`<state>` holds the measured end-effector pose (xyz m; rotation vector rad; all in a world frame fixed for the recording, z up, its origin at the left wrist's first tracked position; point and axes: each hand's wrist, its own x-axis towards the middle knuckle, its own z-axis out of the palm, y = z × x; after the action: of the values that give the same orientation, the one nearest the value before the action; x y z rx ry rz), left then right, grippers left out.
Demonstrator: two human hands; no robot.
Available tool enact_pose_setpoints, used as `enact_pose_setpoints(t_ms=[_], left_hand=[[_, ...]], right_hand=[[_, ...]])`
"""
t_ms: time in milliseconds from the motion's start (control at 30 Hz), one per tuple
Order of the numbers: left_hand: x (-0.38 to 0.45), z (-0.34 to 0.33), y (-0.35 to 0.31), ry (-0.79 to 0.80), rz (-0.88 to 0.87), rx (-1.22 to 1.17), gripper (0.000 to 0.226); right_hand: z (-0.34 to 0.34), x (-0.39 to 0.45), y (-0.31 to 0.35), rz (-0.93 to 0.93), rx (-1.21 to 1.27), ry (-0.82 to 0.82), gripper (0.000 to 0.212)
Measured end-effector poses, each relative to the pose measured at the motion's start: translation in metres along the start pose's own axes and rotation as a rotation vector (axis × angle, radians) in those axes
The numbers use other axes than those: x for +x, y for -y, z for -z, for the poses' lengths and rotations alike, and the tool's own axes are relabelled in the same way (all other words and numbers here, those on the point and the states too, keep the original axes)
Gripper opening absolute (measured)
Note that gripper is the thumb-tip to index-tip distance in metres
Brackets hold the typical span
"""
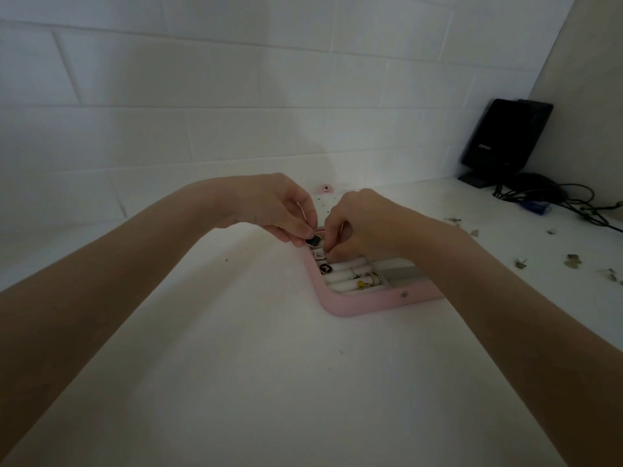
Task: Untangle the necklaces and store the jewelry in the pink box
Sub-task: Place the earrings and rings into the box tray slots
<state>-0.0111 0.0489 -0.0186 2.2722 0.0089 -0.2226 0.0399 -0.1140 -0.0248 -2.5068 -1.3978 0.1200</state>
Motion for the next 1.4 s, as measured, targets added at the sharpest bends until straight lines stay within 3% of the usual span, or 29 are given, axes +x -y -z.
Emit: enact_pose_setpoints(t_ms=[167, 367, 500, 633, 733, 933, 1033, 1133, 1267, 1400], left_hand=[[-0.001, -0.001, -0.001, 0.015, -0.006, 0.001, 0.008], [-0.004, -0.005, -0.002, 0.048, 0.006, 0.006, 0.009], [-0.009, -0.002, -0.006, 0.034, 0.002, -0.025, 0.007], [-0.011, -0.004, -0.010, 0.045, 0.009, -0.095, 0.009], [-0.009, -0.012, -0.012, 0.056, 0.016, -0.118, 0.010], [-0.011, -0.023, -0.023, -0.009, -0.043, 0.271, 0.005], [-0.013, -0.031, -0.031, -0.003, -0.076, 0.567, 0.006], [-0.012, -0.037, -0.035, -0.029, -0.095, 0.707, 0.013], [-0.007, -0.042, -0.041, -0.036, -0.097, 0.780, 0.013], [-0.004, -0.028, -0.047, 0.068, -0.003, 0.546, 0.005]], right_hand=[[-0.002, 0.000, -0.001, -0.009, -0.028, 0.000, 0.011], [0.007, -0.009, -0.008, -0.079, 0.229, -0.073, 0.009], [0.006, -0.015, -0.004, -0.068, 0.338, -0.022, 0.009], [0.007, -0.019, -0.004, -0.073, 0.705, -0.022, 0.011], [0.007, -0.023, -0.008, -0.116, 0.755, 0.012, 0.009], [0.010, -0.031, -0.025, -0.274, 0.746, -0.017, 0.011], [0.004, -0.032, -0.028, -0.298, 0.750, -0.006, 0.010], [0.002, -0.032, -0.029, -0.295, 0.750, -0.003, 0.011], [0.002, -0.032, -0.029, -0.281, 0.737, 0.006, 0.010], [0.001, -0.031, -0.030, -0.276, 0.736, 0.017, 0.012]])
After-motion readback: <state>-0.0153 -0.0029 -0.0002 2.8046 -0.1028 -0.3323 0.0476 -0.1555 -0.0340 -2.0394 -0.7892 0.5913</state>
